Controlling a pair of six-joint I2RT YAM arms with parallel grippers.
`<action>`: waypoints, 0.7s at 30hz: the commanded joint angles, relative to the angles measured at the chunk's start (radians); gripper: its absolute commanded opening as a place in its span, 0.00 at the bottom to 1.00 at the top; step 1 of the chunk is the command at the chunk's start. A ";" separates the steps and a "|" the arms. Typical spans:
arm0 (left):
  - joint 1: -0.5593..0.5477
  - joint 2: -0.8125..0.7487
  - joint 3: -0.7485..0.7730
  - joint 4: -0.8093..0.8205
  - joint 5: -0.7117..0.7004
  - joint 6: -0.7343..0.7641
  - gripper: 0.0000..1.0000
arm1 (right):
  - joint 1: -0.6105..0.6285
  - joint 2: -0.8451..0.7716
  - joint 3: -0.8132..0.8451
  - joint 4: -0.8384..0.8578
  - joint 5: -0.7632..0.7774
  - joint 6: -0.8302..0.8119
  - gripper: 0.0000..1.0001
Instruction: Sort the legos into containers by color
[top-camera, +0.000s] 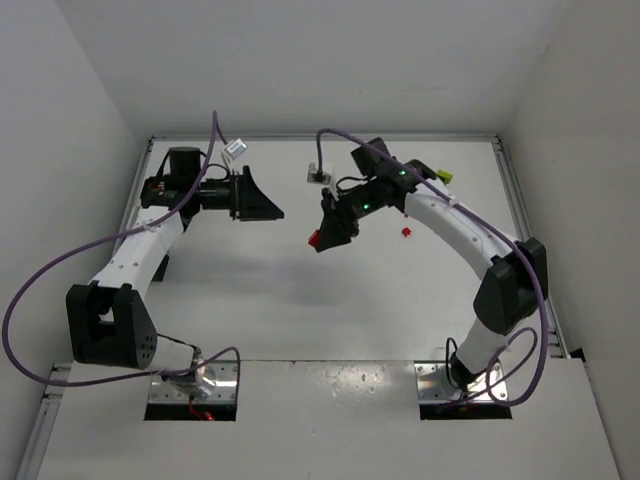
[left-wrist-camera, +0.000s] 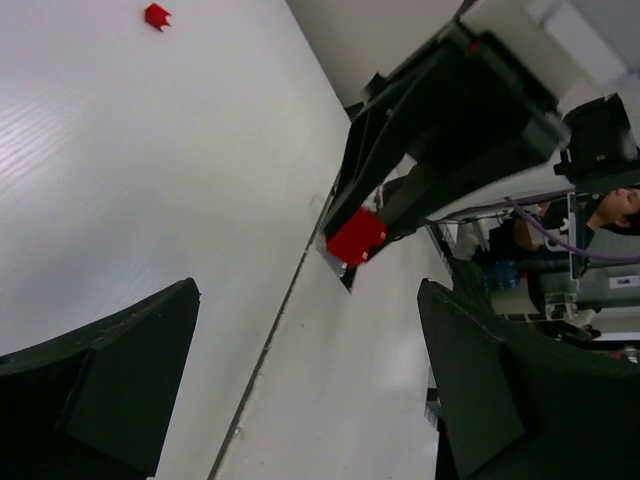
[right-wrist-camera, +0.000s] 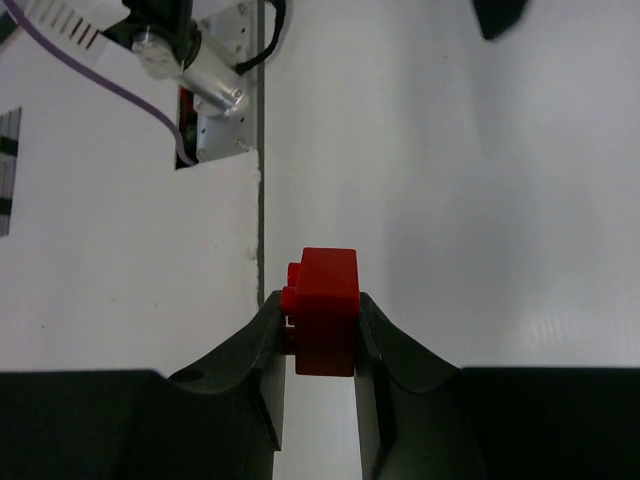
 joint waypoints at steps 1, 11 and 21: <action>-0.036 -0.030 -0.025 0.110 0.038 -0.112 0.98 | 0.060 0.001 0.038 0.019 0.064 -0.053 0.08; -0.059 -0.030 -0.153 0.259 0.026 -0.305 0.96 | 0.133 0.053 0.133 0.120 0.272 0.061 0.06; -0.068 -0.030 -0.180 0.297 0.017 -0.362 0.87 | 0.195 0.064 0.142 0.120 0.337 0.052 0.06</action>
